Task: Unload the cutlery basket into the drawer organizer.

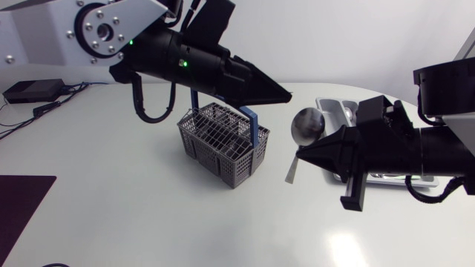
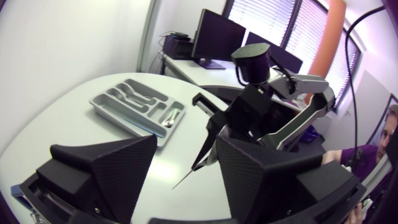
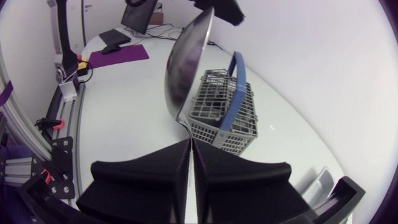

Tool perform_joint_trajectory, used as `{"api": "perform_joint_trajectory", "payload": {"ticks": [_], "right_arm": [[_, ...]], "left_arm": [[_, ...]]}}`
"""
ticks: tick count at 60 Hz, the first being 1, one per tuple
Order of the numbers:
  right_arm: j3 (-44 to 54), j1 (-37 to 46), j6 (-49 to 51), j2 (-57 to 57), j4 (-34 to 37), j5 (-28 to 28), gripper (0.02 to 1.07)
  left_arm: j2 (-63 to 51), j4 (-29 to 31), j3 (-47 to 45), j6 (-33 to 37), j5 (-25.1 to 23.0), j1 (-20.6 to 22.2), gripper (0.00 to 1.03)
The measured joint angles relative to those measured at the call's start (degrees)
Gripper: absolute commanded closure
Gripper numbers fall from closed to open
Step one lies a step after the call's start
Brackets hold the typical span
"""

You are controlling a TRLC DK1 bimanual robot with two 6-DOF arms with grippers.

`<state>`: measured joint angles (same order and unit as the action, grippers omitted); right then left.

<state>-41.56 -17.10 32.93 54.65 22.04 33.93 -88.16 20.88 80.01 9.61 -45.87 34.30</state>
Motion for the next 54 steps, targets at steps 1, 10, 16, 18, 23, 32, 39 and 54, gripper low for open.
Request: {"api": "perform_joint_trajectory", "payload": {"ticks": [1,10,16,18,23,32,39,54], "right_arm": [[0.0,0.11,-0.42,0.11,-0.31,-0.37,1.01],[-0.85,1.46,-5.68,0.87,-3.08,-4.28,1.01],[-3.04,2.64,-10.49,2.12,-4.26,-6.32,1.01],[-4.0,2.73,-12.28,2.58,-4.26,-7.28,1.01],[-5.73,2.93,-16.17,3.41,-4.28,-8.74,1.01],[-8.48,2.91,-23.3,3.96,-4.24,-11.63,1.01],[-10.27,2.91,-27.82,4.0,-4.24,-13.51,1.01],[-13.31,2.19,-34.03,6.51,-4.17,-15.78,1.01]], "left_arm": [[0.26,-0.15,-0.33,0.17,0.79,0.09,0.11],[6.99,-9.4,-10.82,3.82,18.84,5.62,0.11],[8.37,-14.25,-16.65,6.8,27.78,10.62,0.11],[8.48,-16.74,-18.84,8.24,32.11,12.68,0.11],[8.44,-23.26,-23.96,11.56,41.42,17.57,0.11],[5.68,-32.61,-27.67,15.78,51.82,23.85,0.12],[1.53,-39.98,-27.65,17.51,58.66,25.79,0.12],[-9.49,-46.12,-24.72,16.65,66.23,25.7,0.12]]}}
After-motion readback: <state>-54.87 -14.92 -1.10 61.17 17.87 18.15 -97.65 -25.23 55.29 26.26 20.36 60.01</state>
